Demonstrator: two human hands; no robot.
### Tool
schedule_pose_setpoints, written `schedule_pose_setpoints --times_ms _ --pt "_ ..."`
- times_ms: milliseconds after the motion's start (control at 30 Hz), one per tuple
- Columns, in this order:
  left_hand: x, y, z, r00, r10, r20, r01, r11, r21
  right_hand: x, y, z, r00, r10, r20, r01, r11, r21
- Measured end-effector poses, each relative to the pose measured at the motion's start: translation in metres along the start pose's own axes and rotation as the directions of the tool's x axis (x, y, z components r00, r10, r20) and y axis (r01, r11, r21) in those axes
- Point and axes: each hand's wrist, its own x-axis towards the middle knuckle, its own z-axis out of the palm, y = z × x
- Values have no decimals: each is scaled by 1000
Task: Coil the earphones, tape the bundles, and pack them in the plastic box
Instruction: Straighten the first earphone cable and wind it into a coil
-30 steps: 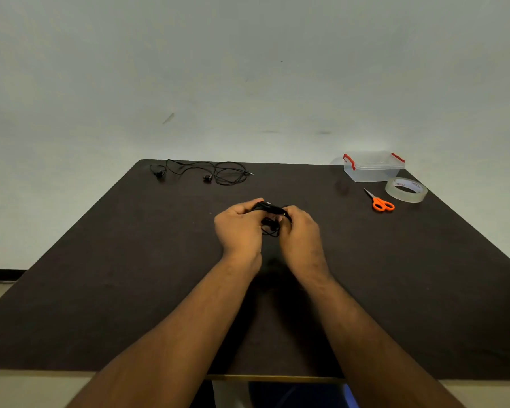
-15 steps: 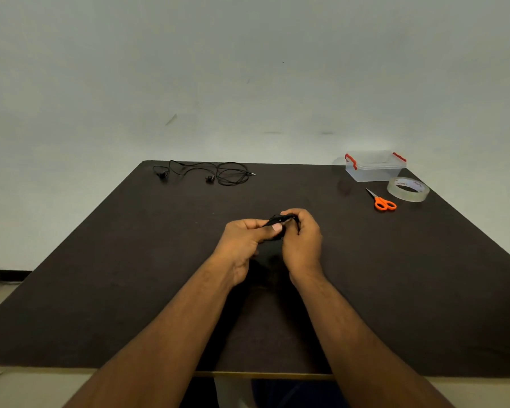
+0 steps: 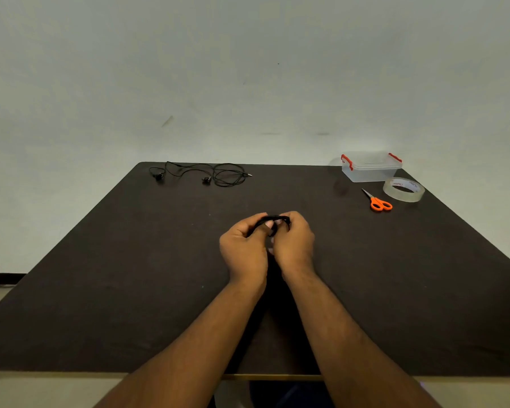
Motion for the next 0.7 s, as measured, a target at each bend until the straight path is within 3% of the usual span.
schedule_pose_setpoints --times_ms 67,133,333,467,533,633,700 --pt "-3 -1 0 998 38 49 -40 999 34 4 -5 5 991 133 -4 -127 958 256" --pt "-2 -3 -2 996 43 79 -48 997 56 4 -7 6 991 135 -14 -120 918 379" --pt "7 -3 -6 996 -86 -21 86 996 14 -5 2 8 994 -107 -36 113 912 393" --pt "14 -9 -1 955 -281 -98 266 954 -139 -9 5 8 984 -169 -52 177 927 332" --pt "16 -7 3 941 -305 -149 265 934 -240 -11 6 8 979 -196 -58 204 958 204" --pt "17 0 8 955 -199 -219 129 947 -295 -14 5 7 974 -217 -68 219 976 16" --pt "16 1 6 980 -35 -194 3 987 -162 -12 6 11 990 -127 -53 126 992 -30"
